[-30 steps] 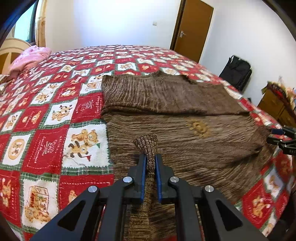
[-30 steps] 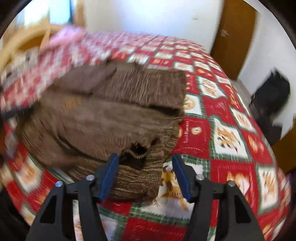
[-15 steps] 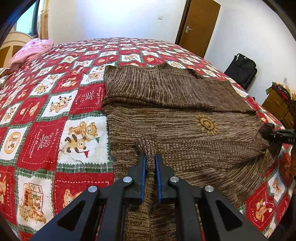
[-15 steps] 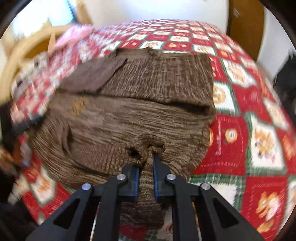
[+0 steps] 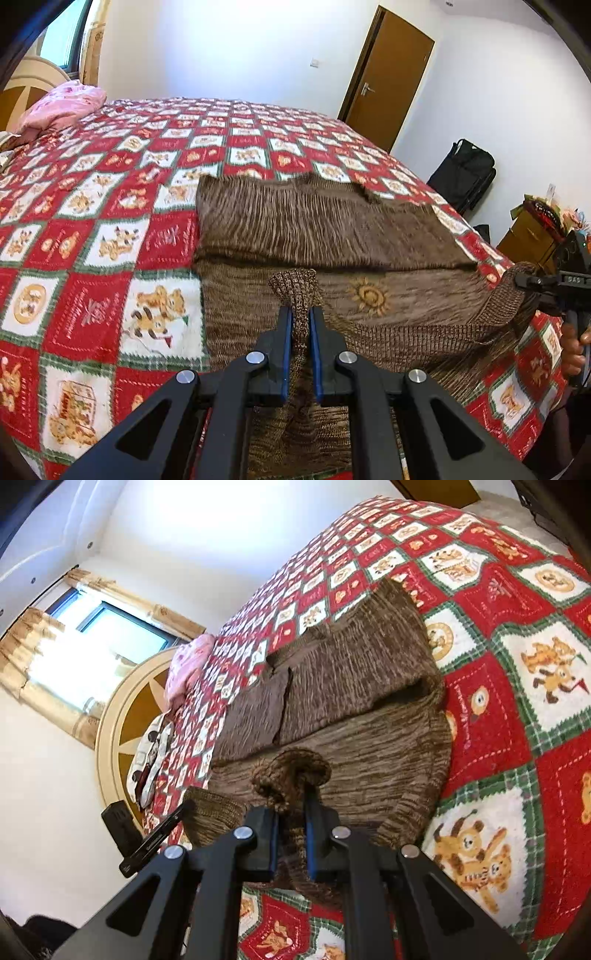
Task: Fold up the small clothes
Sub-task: 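Grasp the bottom edge with both grippers and lift it toward the collar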
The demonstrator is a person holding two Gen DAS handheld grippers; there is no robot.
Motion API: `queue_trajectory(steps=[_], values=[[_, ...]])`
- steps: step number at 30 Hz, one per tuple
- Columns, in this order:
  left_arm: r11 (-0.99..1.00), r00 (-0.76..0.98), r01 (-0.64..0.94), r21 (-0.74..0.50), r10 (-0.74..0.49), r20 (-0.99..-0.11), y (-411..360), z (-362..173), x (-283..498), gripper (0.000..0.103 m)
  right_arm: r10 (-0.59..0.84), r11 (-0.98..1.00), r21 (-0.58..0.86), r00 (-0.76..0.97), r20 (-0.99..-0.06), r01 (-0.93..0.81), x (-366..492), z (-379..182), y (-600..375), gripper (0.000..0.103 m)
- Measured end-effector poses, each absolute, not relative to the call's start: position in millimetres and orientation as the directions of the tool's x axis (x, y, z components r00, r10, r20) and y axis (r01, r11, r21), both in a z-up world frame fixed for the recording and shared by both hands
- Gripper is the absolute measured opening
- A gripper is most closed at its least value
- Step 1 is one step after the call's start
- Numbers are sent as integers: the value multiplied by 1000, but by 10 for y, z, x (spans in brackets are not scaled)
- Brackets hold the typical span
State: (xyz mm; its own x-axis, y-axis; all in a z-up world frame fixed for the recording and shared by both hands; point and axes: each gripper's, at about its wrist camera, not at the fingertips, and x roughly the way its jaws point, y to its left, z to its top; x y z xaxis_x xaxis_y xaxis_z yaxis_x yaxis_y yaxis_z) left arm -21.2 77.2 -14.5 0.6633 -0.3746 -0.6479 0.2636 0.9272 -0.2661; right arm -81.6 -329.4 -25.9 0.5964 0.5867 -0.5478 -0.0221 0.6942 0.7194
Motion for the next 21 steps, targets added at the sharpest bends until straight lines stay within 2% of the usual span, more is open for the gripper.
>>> queue_trajectory(steps=[6,14,21], values=[[933,699,222,-282,-354,-622,909,-48,-192,9,404,837,546,637,-657,33,-844,-109,-3260,14],[954,696,166,-250,-293,-656,970,-67,3,9,276,910,415,701,-657,30,-829,110,-3175,14],[951,698,153,-267,-296,-652,1005,7,95,9,204,946,323,727,-656,26,-745,252,-3071,14]])
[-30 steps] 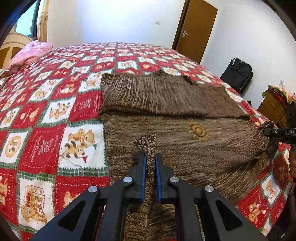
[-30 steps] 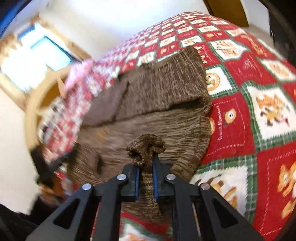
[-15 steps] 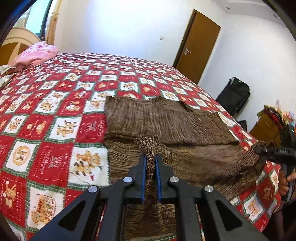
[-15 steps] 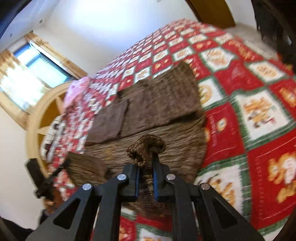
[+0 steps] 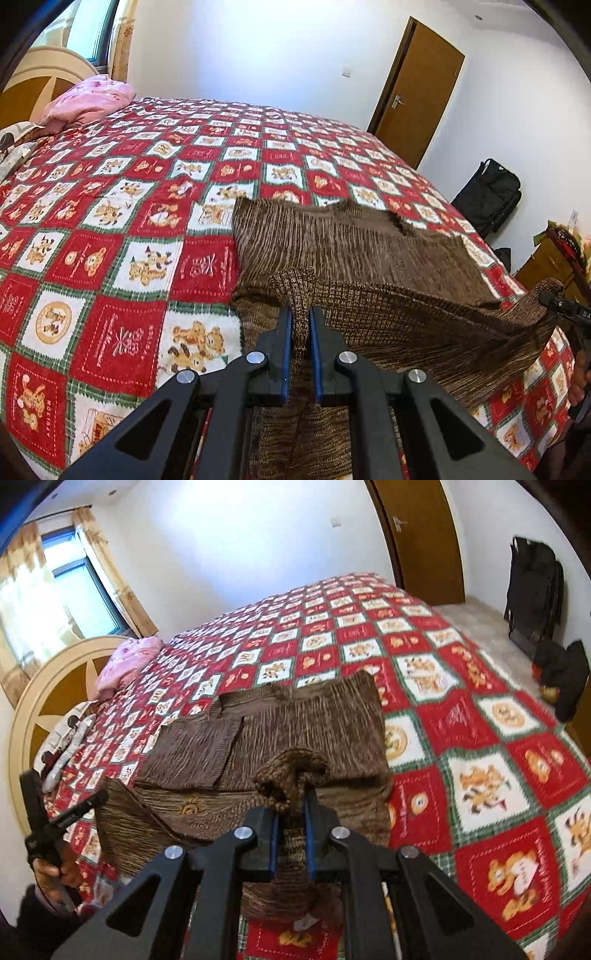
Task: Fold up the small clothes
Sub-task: 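Grasp the bottom edge with both grippers and lift it toward the collar, then lay the folded edge over the collar and open both grippers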
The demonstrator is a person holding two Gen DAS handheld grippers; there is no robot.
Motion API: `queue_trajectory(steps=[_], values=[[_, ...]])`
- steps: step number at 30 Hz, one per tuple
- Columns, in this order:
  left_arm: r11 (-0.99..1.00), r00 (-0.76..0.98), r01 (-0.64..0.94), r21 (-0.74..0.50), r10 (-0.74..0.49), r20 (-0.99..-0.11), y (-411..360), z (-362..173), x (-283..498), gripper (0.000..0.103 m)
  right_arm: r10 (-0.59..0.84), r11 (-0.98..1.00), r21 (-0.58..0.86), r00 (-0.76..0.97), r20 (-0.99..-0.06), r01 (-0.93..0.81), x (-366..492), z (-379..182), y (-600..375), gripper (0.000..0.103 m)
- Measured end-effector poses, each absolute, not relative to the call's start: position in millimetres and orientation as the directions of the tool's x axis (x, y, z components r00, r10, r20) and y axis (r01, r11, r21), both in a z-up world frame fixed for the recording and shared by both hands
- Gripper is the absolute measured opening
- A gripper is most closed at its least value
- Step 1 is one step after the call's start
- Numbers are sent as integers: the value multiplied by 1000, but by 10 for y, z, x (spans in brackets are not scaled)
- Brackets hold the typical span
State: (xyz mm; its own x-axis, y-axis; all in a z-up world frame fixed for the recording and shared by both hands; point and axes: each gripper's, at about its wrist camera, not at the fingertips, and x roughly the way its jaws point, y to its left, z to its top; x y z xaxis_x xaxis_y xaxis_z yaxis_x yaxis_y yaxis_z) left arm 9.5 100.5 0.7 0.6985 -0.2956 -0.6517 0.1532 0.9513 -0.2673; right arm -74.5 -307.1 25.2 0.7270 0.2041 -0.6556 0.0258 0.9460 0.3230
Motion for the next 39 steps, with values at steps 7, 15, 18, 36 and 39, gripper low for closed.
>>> queue_trajectory(steps=[7,15,18,36,39], values=[[950,736,142,-279,-290,-612,1083,216,206,9,193,955,298,746,-637,7,-649,446,-3059,14],[952,742,117,-283,-273,-612,1060,227,525,9,170,958,284,742,-648,28,-391,423,-3082,14],[952,747,105,-288,-267,-609,1059,273,718,9,169,960,279,738,-654,27,-207,451,-3126,14],[960,666,-47,-277,-176,-725,952,-293,1998,9,241,904,407,630,-739,132,1197,-218,-3593,14],[962,656,-50,-268,-171,-735,929,-373,2057,9,224,915,383,623,-750,131,1240,-280,-3596,14]])
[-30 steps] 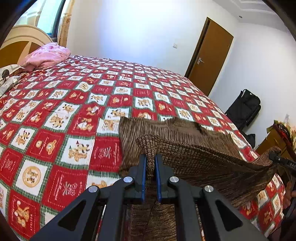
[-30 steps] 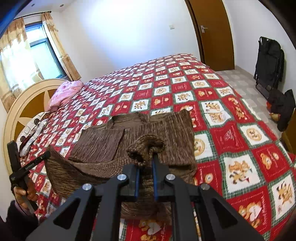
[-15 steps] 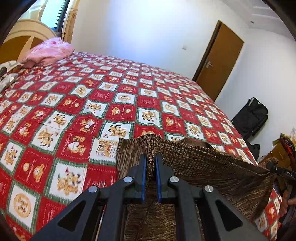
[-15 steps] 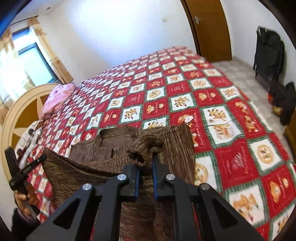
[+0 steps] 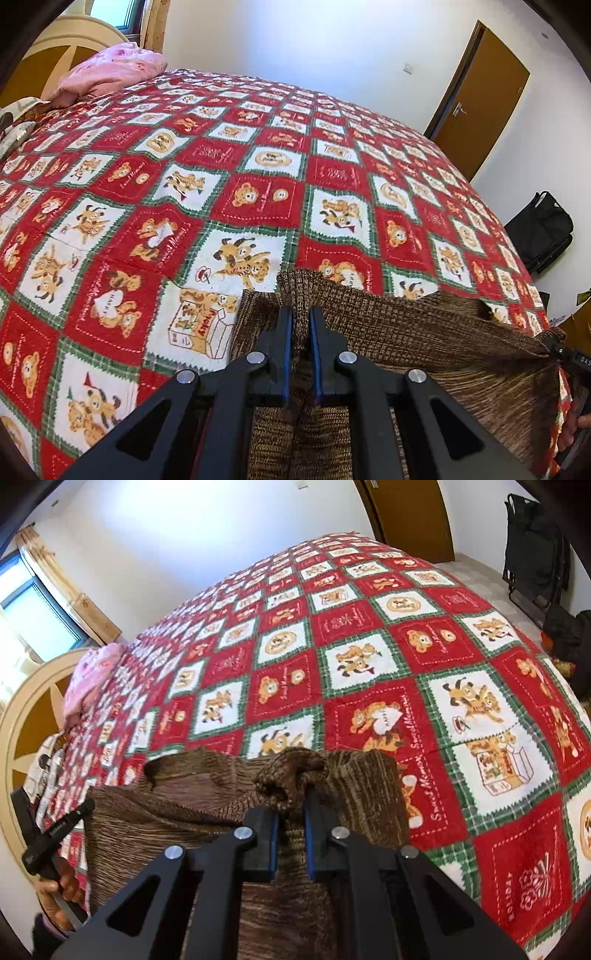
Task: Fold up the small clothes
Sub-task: 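Lay the folded edge over the collar and open both grippers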
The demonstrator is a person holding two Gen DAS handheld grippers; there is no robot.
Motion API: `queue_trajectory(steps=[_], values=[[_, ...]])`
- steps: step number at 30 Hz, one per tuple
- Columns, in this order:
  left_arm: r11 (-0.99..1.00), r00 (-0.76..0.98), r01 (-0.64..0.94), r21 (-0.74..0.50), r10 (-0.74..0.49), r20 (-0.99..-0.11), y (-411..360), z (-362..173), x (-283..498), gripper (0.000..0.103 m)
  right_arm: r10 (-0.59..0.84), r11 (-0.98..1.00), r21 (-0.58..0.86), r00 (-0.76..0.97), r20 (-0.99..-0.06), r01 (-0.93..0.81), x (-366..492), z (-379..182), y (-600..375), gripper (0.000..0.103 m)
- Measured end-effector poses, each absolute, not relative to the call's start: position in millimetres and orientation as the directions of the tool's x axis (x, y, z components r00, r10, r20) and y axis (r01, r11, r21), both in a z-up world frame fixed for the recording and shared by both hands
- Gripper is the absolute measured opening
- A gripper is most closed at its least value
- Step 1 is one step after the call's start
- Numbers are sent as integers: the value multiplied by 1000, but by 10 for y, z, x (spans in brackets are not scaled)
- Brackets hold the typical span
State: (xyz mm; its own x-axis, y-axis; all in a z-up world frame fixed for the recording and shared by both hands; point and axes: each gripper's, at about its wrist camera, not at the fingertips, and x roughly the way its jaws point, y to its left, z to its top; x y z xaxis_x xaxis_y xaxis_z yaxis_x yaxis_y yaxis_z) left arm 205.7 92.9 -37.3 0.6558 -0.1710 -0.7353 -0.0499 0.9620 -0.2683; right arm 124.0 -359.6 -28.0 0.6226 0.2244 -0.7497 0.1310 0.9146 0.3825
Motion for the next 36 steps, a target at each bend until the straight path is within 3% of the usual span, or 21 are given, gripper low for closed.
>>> queue_trajectory(steps=[5,8,10,12,17,19,21,22,26,27,28,30,36], values=[[965,634,-72,-253,-152,-758,888,-509,2136,9,232,893,415,613,-755,174,1311,-427,-3723,17],[966,627,-81,-247,-144,-765,881,-574,2168,9,241,880,433,602,-762,195,1348,-535,-3779,30],[967,628,-82,-239,-136,-766,870,-589,2183,9,246,869,449,607,-755,207,1371,-563,-3839,53],[969,629,-84,-234,-131,-766,862,-594,2199,9,246,851,473,624,-741,227,1378,-552,-3950,61],[971,639,-81,-224,-122,-760,849,-628,2203,10,122,851,435,694,-710,295,1192,-323,-4189,58],[975,647,-77,-207,-109,-754,829,-637,2194,10,106,897,367,688,-718,245,1085,-252,-4072,40],[977,651,-77,-197,-100,-752,815,-642,2191,10,79,946,269,674,-735,182,997,-223,-3851,29],[977,652,-77,-197,-100,-752,817,-641,2190,11,76,956,247,674,-735,161,983,-224,-3784,28],[977,655,-76,-200,-102,-749,830,-648,2179,11,23,990,111,669,-743,89,1093,-251,-3414,29],[976,655,-76,-204,-105,-748,832,-649,2180,11,3,991,92,662,-750,100,1154,-257,-3376,35],[975,654,-75,-207,-109,-749,832,-652,2177,11,0,990,94,658,-753,109,1177,-265,-3378,46],[972,650,-66,-225,-130,-749,859,-636,2159,11,16,985,126,666,-746,118,1143,-240,-3418,56],[975,599,26,-219,-190,-778,919,-428,1804,11,46,967,200,665,-746,159,596,-183,-3605,60]])
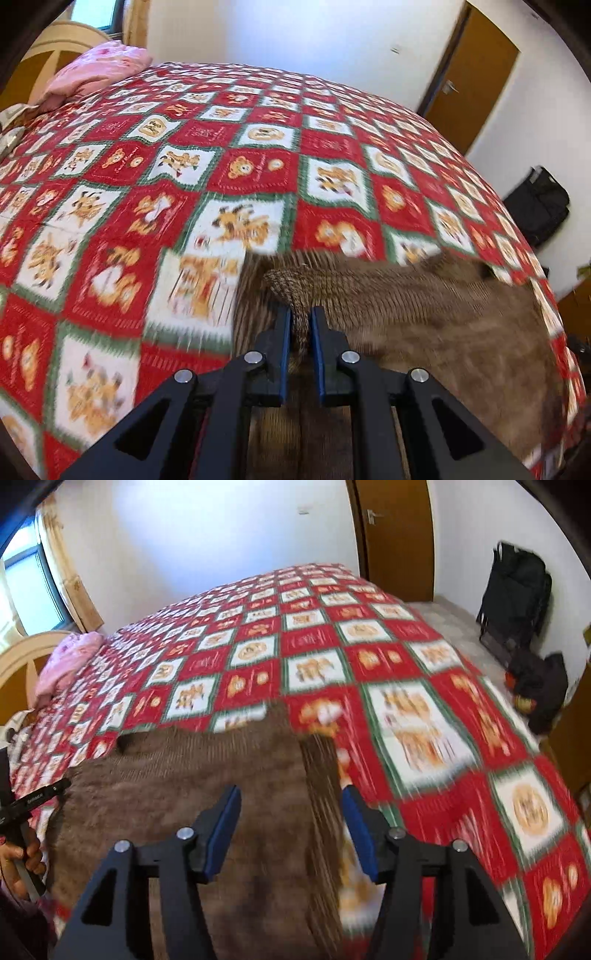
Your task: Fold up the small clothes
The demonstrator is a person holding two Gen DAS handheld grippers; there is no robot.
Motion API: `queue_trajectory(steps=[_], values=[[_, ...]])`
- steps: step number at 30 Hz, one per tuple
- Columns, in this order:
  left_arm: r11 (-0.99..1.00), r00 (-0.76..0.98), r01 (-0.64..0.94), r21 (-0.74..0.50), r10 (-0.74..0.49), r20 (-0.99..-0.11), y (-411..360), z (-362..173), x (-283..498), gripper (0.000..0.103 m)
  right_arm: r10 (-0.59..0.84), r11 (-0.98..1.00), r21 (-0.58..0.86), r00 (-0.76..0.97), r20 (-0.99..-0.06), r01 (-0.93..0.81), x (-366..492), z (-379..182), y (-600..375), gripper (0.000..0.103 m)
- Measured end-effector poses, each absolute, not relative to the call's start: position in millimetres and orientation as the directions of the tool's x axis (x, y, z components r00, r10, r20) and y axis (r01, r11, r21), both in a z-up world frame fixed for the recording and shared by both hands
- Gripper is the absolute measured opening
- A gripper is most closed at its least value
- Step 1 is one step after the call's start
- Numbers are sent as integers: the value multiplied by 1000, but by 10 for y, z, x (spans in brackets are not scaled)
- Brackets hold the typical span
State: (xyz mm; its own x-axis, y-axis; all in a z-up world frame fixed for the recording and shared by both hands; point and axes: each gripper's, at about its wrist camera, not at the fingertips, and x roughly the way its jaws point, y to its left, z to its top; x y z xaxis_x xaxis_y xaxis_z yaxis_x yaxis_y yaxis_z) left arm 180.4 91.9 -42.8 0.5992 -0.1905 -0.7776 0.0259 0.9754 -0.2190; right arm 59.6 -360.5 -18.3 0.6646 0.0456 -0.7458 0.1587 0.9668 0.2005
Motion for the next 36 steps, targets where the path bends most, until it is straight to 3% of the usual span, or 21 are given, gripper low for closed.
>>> queue_trajectory(steps=[5,6,7,8,9,20,24,29,31,32,36], values=[[989,633,105,-100,-144,-761,773,-313,1220,13,39,986,131,619,-784,104,257,-327,-3402,60],[991,635,101,-85,-130,-762,742,-327,1134,20,15,992,87,604,-797,89,227,-379,-3304,58],[993,631,96,-65,-112,-767,709,-351,1073,29,-2,995,58,585,-811,84,215,-425,-3237,38],[995,625,88,-47,-92,-776,673,-389,1022,50,-9,996,43,571,-821,79,187,-474,-3188,24],[997,622,71,-34,-71,-780,655,-420,985,63,-10,996,42,561,-827,78,163,-502,-3160,11],[992,626,-24,127,114,-771,633,-531,797,64,-32,987,60,543,-839,150,-319,-638,-3175,10],[990,645,-27,136,121,-754,661,-501,739,64,-59,985,36,517,-854,171,-329,-557,-3148,10],[974,640,-87,210,216,-737,744,-527,752,64,-163,983,-69,632,-757,171,-447,-88,-2828,23],[956,620,-132,263,286,-730,784,-542,780,64,-104,992,-33,673,-732,118,-352,51,-2585,49],[945,614,-154,290,321,-721,800,-540,787,64,-65,996,-8,682,-729,87,-261,81,-2446,52],[874,611,-262,409,478,-631,900,-450,734,65,57,997,78,663,-746,2,212,22,-1857,52]])
